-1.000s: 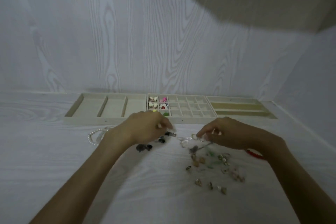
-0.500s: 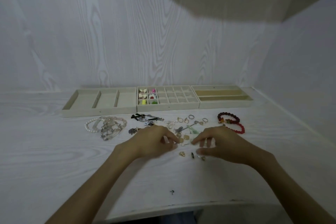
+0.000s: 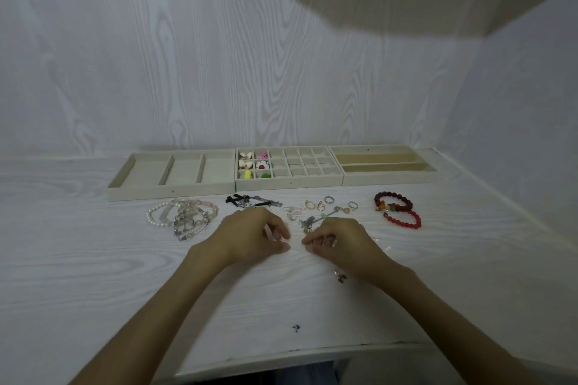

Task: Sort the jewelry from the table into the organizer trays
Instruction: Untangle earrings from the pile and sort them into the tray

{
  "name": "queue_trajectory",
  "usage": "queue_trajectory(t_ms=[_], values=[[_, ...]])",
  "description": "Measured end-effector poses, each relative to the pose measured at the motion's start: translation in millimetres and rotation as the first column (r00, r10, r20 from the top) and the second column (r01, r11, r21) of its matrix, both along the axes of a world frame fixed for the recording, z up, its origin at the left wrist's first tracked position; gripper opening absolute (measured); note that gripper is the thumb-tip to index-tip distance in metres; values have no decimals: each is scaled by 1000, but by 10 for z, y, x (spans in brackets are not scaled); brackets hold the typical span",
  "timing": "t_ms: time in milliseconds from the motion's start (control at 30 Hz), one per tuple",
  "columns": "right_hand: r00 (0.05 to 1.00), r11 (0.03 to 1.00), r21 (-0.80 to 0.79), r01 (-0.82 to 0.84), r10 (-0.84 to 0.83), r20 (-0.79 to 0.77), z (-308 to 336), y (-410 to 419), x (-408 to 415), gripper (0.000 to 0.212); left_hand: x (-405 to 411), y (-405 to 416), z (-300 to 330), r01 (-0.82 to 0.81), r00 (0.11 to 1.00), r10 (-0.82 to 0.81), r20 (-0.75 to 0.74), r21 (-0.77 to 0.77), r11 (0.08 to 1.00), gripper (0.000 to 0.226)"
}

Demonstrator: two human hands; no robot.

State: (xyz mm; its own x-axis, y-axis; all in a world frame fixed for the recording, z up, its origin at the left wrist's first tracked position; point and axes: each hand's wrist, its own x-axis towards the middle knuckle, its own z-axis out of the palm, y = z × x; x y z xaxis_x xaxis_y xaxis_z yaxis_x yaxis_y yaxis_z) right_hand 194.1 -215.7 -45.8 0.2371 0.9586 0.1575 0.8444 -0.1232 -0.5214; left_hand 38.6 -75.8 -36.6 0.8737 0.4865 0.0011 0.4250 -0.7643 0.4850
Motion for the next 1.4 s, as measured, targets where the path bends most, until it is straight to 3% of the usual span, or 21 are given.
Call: queue_trajectory(t_ms=[200,367,500,633,767,1067,1200,1400], values=[[998,998,-22,51,-50,41,96,199,-26,14,-51,70,-22,-32,992,55,114,-190,981,24],[994,994,-65,82,-77,77,192,222,-24,19,-103,97,10,-42,977,128,171,-434,900,30],[980,993,13,118,-114,-164,252,279,-130,11,-108,86,57,-38,929,242,279,-579,814,38],[887,982,-29,185,-180,-426,322,351,-251,13,-88,99,161,15,879,286,380,-624,782,42],[822,974,-35,223,-207,-531,406,435,-271,15,-43,135,293,6,859,291,421,-577,817,37],[701,926,159,341,-138,-699,479,608,-173,9,181,347,413,-26,826,317,467,-529,848,13],[774,927,184,326,-149,-616,462,718,-48,4,238,485,402,-21,859,248,448,-454,891,12],[939,942,249,224,-140,-315,527,1025,194,5,404,787,469,-92,900,187,394,-249,964,21]])
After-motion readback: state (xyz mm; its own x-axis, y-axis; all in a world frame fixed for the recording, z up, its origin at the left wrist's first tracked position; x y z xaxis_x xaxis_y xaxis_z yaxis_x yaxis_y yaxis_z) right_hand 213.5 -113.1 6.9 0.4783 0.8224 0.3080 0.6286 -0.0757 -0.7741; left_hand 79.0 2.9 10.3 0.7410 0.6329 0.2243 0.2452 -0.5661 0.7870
